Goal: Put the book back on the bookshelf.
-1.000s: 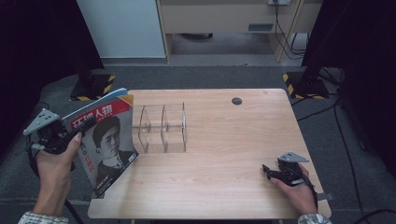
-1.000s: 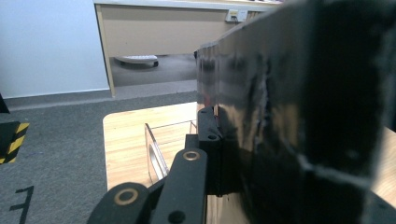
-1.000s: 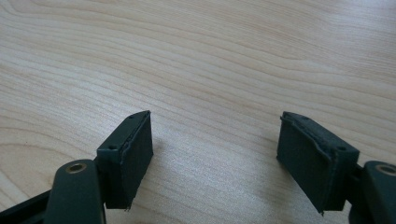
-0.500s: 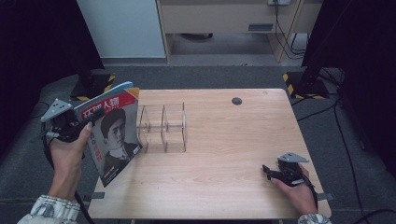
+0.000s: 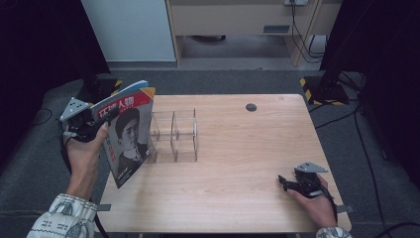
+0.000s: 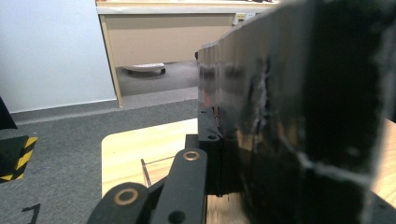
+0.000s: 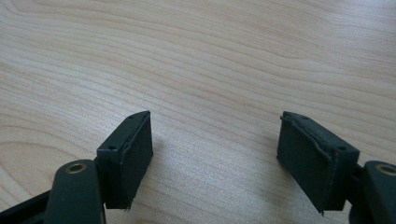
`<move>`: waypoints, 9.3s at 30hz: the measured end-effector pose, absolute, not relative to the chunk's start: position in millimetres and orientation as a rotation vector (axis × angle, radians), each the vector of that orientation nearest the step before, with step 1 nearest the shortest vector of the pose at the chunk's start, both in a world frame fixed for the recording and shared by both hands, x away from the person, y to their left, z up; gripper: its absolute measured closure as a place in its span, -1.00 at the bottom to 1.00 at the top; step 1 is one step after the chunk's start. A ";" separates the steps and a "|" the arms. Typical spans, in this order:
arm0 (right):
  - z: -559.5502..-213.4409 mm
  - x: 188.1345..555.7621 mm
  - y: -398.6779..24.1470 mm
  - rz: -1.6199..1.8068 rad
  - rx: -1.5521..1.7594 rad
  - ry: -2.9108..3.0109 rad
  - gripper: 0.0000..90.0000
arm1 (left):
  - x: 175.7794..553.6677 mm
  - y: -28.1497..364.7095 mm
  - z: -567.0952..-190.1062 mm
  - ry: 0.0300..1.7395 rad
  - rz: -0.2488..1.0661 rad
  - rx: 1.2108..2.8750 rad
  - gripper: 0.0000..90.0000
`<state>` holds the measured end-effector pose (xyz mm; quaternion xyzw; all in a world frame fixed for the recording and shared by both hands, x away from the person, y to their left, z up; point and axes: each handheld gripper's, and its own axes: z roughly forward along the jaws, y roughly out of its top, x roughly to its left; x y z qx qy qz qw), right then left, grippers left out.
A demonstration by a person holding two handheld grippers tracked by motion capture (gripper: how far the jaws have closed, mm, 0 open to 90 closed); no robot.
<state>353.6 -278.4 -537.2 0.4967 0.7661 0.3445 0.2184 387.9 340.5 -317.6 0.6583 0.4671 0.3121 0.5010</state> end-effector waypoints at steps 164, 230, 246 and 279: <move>-536.9 349.0 -278.8 0.962 1.363 2.136 -0.38 | 376.4 353.8 -387.4 1.166 0.862 1.355 0.33; -537.0 349.4 -278.8 0.966 1.356 2.144 -0.40 | 351.6 352.7 -366.7 1.109 0.898 1.449 -0.82; -537.0 349.8 -279.0 0.966 1.352 2.147 -0.40 | 351.7 354.5 -340.0 1.058 0.908 1.466 -0.81; -537.0 349.4 -278.7 0.964 1.356 2.144 -0.40 | 351.5 310.4 -292.5 0.910 0.829 1.574 -0.80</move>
